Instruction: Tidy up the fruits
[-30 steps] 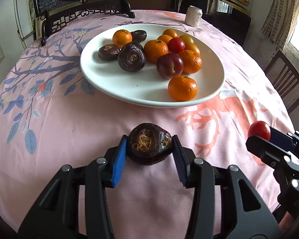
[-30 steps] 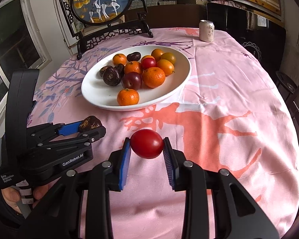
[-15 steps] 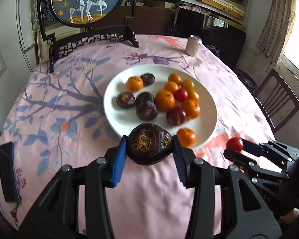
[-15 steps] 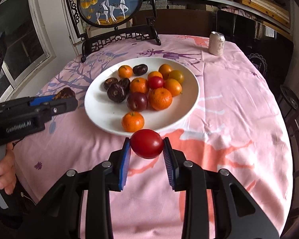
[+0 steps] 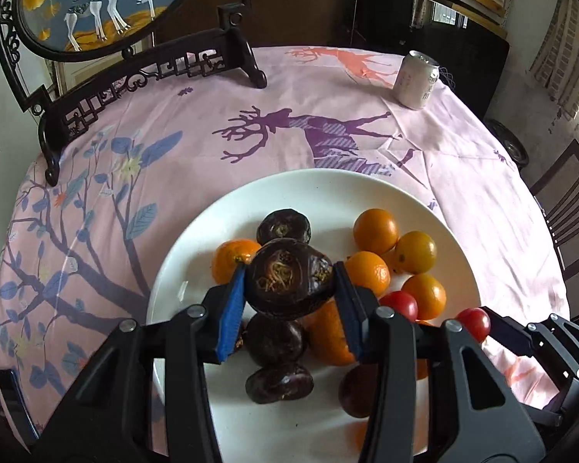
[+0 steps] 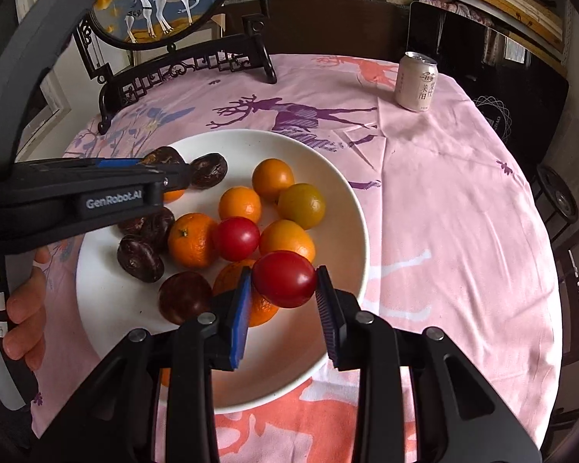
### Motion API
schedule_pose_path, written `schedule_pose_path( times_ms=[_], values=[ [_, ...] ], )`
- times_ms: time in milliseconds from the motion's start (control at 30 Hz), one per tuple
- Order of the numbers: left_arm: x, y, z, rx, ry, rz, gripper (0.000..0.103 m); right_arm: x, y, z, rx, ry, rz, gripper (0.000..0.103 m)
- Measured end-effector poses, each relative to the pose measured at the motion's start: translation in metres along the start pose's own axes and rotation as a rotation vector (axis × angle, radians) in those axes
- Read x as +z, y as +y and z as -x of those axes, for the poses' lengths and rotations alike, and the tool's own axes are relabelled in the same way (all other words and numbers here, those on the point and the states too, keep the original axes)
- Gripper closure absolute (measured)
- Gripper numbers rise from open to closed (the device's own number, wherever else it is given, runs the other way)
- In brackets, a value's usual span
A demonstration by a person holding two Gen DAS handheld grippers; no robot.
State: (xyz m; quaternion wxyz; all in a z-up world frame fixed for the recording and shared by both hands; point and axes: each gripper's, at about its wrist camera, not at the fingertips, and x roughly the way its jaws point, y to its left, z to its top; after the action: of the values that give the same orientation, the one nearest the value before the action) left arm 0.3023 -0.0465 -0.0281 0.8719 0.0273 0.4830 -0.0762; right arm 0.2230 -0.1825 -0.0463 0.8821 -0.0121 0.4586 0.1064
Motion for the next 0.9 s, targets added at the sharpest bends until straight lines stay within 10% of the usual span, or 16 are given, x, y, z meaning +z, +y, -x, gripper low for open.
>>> schedule_pose_path(
  times_ms=[100,133,233,367,500,900],
  values=[
    [0.003,0.002,-0.010,0.005,0.010,0.006,0.057,0.003,0.001,-0.003,-0.006,-0.008,0.008,0.064],
    [0.004,0.003,-0.009,-0.001,0.002,0.011,0.045,0.004,0.002,-0.002,-0.012,-0.014,0.012,0.046],
    [0.005,0.006,0.003,0.016,-0.042,0.026,0.009,0.003,0.009,0.006,-0.059,-0.050,0.052,0.041],
    [-0.003,0.009,0.039,0.029,-0.095,0.007,0.007,-0.006,0.016,0.028,-0.076,-0.069,0.069,0.034],
    [-0.041,0.012,0.086,0.034,-0.176,-0.004,0.002,-0.035,0.029,0.064,-0.081,-0.131,0.068,0.002],
    [-0.182,0.033,0.142,0.072,-0.164,0.090,0.002,-0.113,0.053,0.091,-0.113,-0.071,-0.013,0.001]
  ],
)
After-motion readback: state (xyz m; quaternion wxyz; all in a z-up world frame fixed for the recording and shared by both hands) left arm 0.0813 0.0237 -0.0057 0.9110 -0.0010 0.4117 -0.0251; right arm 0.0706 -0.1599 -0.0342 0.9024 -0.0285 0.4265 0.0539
